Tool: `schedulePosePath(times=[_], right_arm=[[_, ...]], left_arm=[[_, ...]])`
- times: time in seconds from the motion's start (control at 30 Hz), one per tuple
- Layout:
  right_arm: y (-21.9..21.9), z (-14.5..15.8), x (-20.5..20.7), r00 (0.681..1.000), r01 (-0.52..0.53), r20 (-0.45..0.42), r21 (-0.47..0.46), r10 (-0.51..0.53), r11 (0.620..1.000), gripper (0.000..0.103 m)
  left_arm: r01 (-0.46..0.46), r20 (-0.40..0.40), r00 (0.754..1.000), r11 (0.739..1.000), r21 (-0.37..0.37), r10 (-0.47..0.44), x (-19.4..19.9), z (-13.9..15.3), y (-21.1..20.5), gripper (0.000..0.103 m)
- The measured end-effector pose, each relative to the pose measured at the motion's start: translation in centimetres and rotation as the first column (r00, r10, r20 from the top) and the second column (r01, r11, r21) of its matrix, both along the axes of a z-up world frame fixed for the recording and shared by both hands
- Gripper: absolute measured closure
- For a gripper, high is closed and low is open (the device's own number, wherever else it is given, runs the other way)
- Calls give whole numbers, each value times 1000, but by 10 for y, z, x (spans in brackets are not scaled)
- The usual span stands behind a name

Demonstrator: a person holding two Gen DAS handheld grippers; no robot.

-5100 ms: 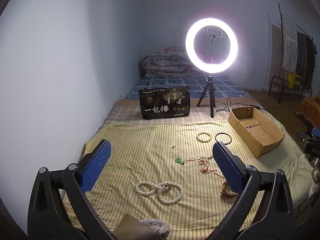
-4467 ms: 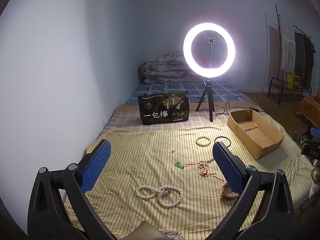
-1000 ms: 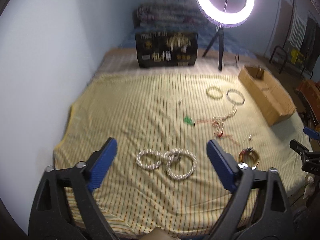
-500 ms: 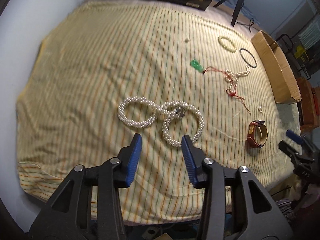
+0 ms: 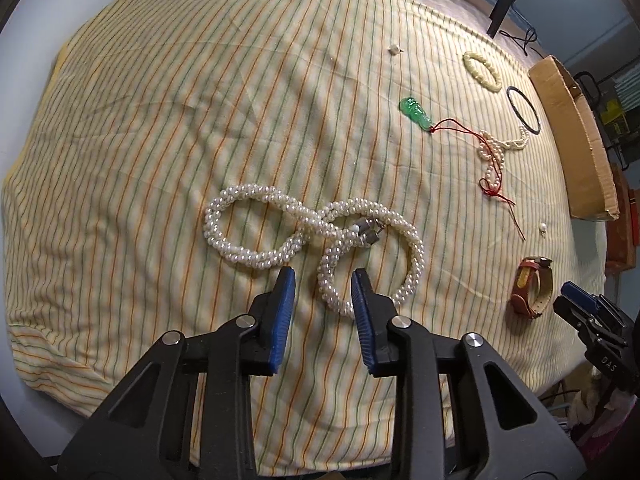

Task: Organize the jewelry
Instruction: 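Close the left gripper on the pearl necklace while the right gripper grasps the watch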

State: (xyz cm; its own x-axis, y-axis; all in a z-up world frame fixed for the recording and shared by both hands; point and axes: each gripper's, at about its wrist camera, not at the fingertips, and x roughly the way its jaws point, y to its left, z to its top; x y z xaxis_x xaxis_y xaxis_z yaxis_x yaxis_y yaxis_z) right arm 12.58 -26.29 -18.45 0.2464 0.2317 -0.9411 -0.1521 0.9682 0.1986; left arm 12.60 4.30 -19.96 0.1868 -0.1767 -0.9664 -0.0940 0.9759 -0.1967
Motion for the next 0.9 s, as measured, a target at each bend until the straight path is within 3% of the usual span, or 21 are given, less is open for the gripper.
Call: schedulePosePath(times=[0.43, 0.6, 0.9], right_arm=[[9, -10, 8, 1000, -17, -24, 27, 17, 999, 66], [14, -13, 11, 999, -17, -28, 33, 18, 999, 69], [31, -21, 11, 998, -55, -27, -30, 54, 998, 82]], left_arm=[[23, 19, 1000, 997, 70, -25, 17, -17, -23, 81], [14, 30, 999, 997, 70, -16, 23, -20, -29, 90], [31, 45, 998, 996, 80, -34, 18, -19, -29, 97]])
